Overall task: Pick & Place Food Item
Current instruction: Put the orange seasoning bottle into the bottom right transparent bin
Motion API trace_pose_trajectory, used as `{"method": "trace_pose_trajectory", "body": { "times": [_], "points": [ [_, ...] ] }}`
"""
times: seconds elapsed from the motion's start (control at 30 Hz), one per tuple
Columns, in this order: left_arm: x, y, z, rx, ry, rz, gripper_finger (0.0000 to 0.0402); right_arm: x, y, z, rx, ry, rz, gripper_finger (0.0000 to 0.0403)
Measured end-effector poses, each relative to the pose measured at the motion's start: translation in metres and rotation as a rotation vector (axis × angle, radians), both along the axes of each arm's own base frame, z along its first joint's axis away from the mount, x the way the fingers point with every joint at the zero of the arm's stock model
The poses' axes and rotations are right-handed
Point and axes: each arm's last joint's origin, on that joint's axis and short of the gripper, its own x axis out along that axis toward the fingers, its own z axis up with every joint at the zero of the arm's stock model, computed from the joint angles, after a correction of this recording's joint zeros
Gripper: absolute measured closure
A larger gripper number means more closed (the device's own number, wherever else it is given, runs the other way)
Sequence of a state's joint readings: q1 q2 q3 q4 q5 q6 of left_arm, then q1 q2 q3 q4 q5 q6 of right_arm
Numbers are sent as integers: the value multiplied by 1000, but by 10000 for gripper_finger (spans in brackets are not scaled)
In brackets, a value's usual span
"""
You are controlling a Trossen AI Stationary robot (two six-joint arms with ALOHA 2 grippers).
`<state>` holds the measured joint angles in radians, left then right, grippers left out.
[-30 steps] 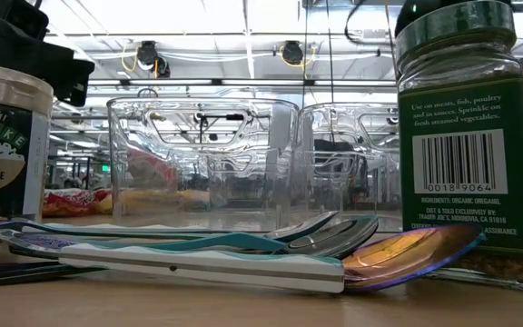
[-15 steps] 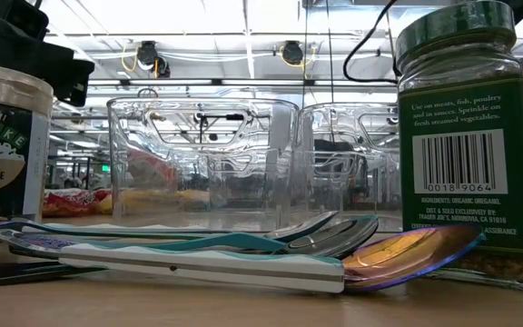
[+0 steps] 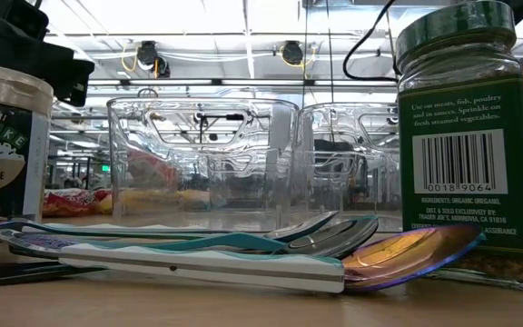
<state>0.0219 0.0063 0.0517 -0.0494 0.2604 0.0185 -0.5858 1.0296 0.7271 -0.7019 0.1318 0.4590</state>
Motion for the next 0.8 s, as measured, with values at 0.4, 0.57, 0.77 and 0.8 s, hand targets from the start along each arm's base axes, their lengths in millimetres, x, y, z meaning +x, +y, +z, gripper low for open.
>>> {"method": "trace_pose_trajectory", "body": {
  "times": [0.4,0.57,0.77,0.8],
  "points": [
    [0,0,0,0,0,0,249,-5,28,77,-166,-249,98,220],
    [0,0,0,0,0,0,249,10,46,103,-239,-349,191,220],
    [0,0,0,0,0,0,249,57,66,113,-210,-351,358,220],
    [0,0,0,0,0,0,249,67,69,112,-206,-334,386,220]
  ]
}}
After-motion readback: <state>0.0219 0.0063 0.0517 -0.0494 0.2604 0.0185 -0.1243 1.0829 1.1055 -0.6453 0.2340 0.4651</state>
